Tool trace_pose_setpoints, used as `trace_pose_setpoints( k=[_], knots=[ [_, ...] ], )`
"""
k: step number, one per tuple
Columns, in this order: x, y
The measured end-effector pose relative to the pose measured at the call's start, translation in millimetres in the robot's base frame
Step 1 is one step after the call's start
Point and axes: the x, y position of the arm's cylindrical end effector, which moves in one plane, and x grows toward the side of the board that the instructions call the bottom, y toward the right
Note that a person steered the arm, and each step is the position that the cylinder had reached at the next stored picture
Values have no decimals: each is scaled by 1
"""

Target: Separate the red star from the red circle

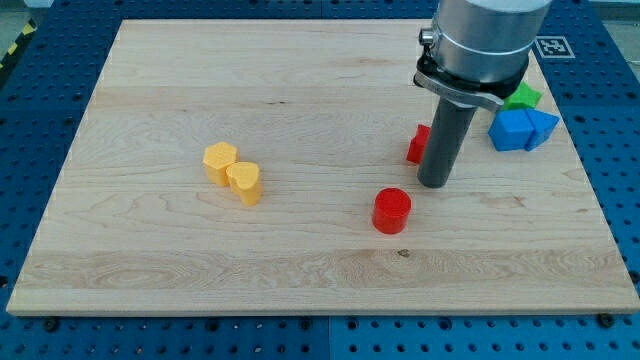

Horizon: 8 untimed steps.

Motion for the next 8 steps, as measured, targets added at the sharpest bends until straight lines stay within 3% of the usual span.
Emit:
trace_pose_setpoints(
  k=[6,8],
  knots=[
    [-88,9],
    [18,45]
  ],
)
